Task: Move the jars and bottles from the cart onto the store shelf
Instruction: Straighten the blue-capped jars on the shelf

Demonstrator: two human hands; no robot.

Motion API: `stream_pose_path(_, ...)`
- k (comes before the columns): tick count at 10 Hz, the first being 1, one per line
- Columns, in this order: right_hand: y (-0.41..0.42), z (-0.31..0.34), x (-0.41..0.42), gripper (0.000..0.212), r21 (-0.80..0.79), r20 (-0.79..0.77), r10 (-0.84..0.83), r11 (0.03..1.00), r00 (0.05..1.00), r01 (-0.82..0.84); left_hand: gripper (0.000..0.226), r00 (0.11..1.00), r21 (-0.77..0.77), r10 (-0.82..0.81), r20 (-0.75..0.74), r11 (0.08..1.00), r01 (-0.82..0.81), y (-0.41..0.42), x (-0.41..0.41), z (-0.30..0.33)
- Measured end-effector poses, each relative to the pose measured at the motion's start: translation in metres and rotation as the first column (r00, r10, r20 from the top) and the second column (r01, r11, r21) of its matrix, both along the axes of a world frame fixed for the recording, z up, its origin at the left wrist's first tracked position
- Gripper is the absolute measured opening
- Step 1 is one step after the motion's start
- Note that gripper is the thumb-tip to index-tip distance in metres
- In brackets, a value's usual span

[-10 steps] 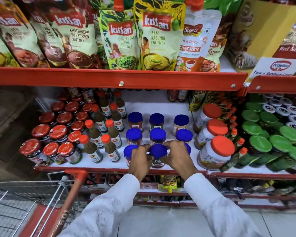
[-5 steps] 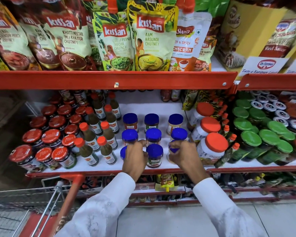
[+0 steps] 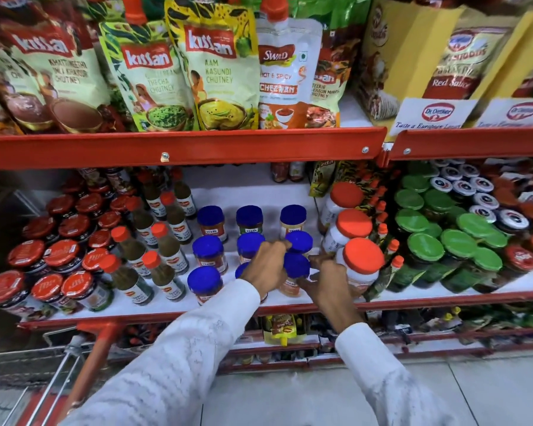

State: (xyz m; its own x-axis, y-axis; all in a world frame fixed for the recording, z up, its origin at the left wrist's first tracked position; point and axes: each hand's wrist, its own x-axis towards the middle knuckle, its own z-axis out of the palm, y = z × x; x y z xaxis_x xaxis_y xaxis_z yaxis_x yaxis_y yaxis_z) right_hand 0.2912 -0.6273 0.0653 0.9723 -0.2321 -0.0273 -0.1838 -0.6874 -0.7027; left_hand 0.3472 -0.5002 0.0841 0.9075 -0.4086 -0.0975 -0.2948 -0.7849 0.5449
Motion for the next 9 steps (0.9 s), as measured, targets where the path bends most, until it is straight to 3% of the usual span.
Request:
stream_pose_path(1,-0.007,-0.004,0.003,0.042,0.05,0.006,0.043,0.998,0.999,-0.044,0.047,1.0,0.048,-0.014,-0.017,0.999,0.015,-0.003,0.004,0.001)
stream_pose_path(3,-0.022,-0.015,0.007,0.056,0.056,-0.038,0.091,0.994,0.995,-0.089,0.05,0.992,-0.072,0.078,-0.1,0.994,-0.085,-0.003,-0.007,-0.012)
stream_pose_path(5,-0.03,-0.015,0.005,0.057,0.063,-0.031,0.115,0.992,0.993,-0.113,0.055,0.979,-0.111,0.164,-0.117,0.978,-0.177,-0.007,-0.022,-0.019)
stream_pose_path(9,-0.042,-0.015,-0.001,0.055,0.179,-0.071,0.087,0.981,0.994,-0.073,0.053,0.982,-0.138,0.163,-0.098,0.975,-0.175,-0.013,-0.037,-0.009)
